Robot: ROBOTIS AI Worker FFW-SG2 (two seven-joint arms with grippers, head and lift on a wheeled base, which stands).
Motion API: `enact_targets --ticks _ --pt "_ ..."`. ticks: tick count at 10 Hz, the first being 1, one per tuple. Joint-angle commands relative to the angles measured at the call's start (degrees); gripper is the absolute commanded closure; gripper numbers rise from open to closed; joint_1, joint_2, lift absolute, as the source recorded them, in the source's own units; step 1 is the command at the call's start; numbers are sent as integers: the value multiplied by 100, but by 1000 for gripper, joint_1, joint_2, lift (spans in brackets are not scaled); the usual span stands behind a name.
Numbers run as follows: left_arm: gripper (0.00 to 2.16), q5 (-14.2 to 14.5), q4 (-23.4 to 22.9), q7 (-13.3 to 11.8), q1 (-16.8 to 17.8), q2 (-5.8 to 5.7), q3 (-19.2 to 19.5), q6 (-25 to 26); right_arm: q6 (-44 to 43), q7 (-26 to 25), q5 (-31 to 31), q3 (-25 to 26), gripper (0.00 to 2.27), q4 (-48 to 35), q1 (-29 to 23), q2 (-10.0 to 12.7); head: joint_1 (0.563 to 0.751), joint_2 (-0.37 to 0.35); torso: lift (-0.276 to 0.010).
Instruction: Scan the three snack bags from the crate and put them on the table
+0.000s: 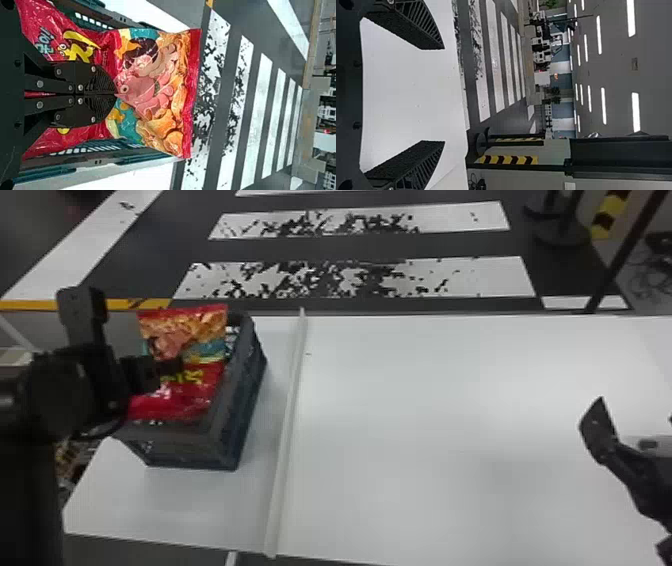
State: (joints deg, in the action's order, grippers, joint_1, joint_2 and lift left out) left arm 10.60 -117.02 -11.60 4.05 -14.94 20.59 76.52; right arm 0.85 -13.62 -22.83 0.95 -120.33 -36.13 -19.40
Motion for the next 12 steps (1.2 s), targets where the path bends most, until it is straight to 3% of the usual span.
enact_targets --ticks 1,4,9,11,12 --pt "1882 4 -23 0 -1 9 -11 -27 35 0 25 10 16 -25 -17 -2 695 134 -94" --pt "1882 170 -489 17 -168 35 33 -27 35 0 25 37 16 -34 -34 7 695 128 -94" --pt "1882 170 -946 61 -414 44 191 -27 87 0 25 45 16 -105 -43 33 695 119 -94" --pt "1885 170 -1297 17 -748 106 314 -678 123 0 16 28 16 -131 -52 68 695 129 -94" --pt "1885 170 -1552 -44 -889 123 358 -730 123 0 25 19 16 -140 -52 77 695 131 -94"
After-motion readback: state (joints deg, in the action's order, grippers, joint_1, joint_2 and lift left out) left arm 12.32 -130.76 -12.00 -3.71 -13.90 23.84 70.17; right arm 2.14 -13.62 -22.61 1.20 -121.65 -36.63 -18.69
